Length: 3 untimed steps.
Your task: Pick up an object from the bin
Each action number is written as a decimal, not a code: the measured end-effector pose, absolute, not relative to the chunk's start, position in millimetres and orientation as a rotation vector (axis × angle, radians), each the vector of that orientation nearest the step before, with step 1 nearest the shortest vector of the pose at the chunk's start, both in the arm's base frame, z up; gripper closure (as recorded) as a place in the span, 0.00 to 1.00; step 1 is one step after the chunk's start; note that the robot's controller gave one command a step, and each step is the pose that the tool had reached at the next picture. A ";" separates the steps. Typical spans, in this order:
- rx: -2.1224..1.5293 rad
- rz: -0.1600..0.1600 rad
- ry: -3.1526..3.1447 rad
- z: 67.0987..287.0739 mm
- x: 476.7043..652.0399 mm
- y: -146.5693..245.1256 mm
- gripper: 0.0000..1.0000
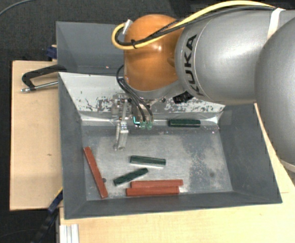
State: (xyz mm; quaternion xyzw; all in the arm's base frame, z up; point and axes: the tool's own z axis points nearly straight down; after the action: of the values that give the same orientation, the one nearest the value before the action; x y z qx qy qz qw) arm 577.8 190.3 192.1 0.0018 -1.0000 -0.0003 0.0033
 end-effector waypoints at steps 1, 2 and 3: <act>-0.276 0.002 -3.123 90.6 564.7 169.5 0.00; -0.277 -0.003 -3.130 94.5 566.8 170.5 1.00; -0.313 -0.008 -3.137 193.0 556.6 159.5 1.00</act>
Offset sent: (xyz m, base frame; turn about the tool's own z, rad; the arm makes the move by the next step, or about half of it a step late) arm -0.0116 -0.0207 -0.0987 0.1798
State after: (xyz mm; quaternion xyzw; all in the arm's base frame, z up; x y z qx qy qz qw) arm 556.6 159.5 193.0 -0.0991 -0.9951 -0.0026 -0.0053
